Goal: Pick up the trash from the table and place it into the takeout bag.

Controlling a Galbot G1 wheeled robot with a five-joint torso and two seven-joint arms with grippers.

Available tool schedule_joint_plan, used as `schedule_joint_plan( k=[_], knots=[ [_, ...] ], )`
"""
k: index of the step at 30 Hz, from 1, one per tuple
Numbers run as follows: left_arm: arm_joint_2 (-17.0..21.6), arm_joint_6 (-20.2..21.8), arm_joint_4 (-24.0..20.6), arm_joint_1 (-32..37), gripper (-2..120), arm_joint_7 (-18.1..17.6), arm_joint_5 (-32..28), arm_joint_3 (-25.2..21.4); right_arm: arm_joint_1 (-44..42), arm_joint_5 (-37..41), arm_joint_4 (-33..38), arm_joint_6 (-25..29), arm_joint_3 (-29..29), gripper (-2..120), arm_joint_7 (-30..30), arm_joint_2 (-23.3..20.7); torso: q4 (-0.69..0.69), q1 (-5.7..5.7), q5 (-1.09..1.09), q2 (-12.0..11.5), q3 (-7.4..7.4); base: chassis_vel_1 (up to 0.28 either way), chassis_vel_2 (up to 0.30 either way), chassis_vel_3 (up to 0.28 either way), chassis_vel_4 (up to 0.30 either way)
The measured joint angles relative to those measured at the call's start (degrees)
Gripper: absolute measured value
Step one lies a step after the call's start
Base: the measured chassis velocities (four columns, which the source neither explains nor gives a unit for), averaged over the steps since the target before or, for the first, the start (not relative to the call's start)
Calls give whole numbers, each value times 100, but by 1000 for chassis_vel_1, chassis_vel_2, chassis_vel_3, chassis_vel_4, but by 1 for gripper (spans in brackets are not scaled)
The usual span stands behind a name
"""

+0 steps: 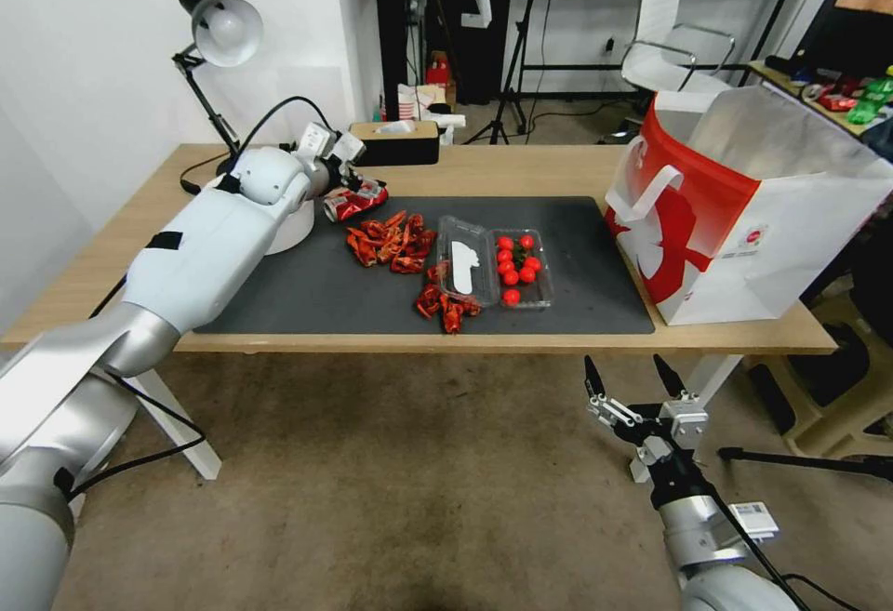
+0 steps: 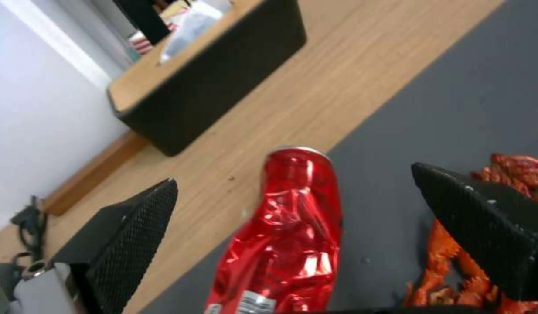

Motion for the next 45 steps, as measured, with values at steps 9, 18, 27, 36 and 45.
schedule_joint_plan(
  k=[9, 18, 27, 36, 45],
  knots=[
    [-193, -30, 473, 2, 100, 46, 365, 6, -73, -9, 18, 79, 25, 100, -14, 9, 0, 0, 0, 0, 0, 0, 0, 0, 0],
    [-324, -12, 871, -24, 100, 30, 549, -16, -102, -26, 0, 119, 24, 100, -18, -9, 1, 0, 0, 0, 0, 0, 0, 0, 0],
    [-434, -62, 1158, -122, 100, 110, 570, 9, -91, -29, 1, 119, 2, 100, -18, -14, 0, 0, 1, 0, 0, 0, 0, 0, 0],
    [-568, -161, 1417, -161, 100, 192, 752, -5, -107, -30, -62, 163, -8, 100, -28, -8, 0, 0, 0, 0, 0, 0, 0, 0, 0],
    [-561, -163, 1456, -180, 73, 222, 752, 25, -91, -30, -87, 169, -31, 100, -28, -4, 1, 0, 0, 0, 0, 0, 0, 0, 0]
  ],
)
